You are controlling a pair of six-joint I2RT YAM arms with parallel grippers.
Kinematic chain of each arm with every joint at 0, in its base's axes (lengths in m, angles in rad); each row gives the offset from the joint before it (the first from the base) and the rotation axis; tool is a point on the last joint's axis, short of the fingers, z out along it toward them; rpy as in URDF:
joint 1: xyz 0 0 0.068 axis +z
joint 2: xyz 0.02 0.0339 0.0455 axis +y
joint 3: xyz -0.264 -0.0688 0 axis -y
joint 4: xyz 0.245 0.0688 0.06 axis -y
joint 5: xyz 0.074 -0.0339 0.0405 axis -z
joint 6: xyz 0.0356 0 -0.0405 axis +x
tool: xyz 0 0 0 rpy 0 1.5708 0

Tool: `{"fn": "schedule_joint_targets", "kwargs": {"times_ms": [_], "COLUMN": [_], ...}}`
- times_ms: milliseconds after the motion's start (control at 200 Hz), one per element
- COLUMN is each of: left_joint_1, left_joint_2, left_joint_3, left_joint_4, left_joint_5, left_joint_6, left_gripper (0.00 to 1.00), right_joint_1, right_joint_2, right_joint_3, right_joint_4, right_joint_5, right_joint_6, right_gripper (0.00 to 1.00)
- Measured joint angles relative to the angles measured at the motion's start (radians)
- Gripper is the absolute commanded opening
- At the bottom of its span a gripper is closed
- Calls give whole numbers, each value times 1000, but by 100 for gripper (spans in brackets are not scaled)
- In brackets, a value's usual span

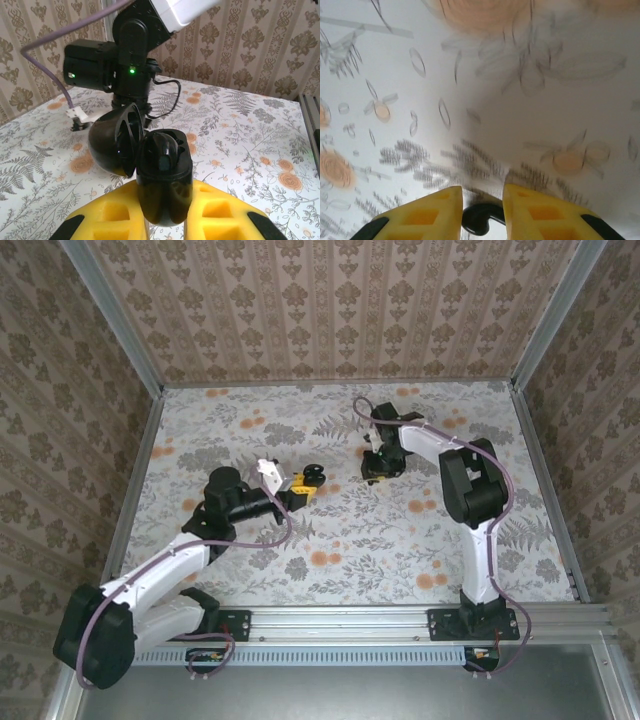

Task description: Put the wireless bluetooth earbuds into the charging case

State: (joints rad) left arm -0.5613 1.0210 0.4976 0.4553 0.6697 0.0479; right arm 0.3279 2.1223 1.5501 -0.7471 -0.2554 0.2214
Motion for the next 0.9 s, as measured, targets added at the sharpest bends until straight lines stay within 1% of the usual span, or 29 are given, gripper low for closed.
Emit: {"fn": "schedule_joint_targets", "kwargs": {"times_ms": [190, 310, 435, 520, 625, 785, 900], "left_joint_1": [0, -1, -2, -3, -8, -9, -10], "left_joint_2": [-30, -39, -43, -46, -50, -60, -67], "left_joint_3": [0, 0, 0, 0, -1, -1, -1], "left_joint_4": [-2, -8, -8, -13, -14, -15, -16], "left_joint_5": [0, -1, -1, -1, -3, -4, -8], "left_joint_6": [-2, -2, -2, -2, -2, -2, -2], "left_gripper": [0, 0, 0, 0, 0, 0, 0], "right_joint_1": [4, 27, 56, 68, 68, 66, 66], "right_joint_2": [-101, -162, -208, -232, -263, -261, -226], "right_joint_3": [-164, -262, -309, -309, -286, -172, -84], "right_joint_4": [35, 54, 60, 50, 25, -26, -55], "right_joint_5": [-68, -113, -142, -136, -91, 3, 62], "right_joint_6": [83, 142, 188, 204, 205, 190, 169], "right_gripper": [35, 36, 36, 36, 36, 36, 37]}}
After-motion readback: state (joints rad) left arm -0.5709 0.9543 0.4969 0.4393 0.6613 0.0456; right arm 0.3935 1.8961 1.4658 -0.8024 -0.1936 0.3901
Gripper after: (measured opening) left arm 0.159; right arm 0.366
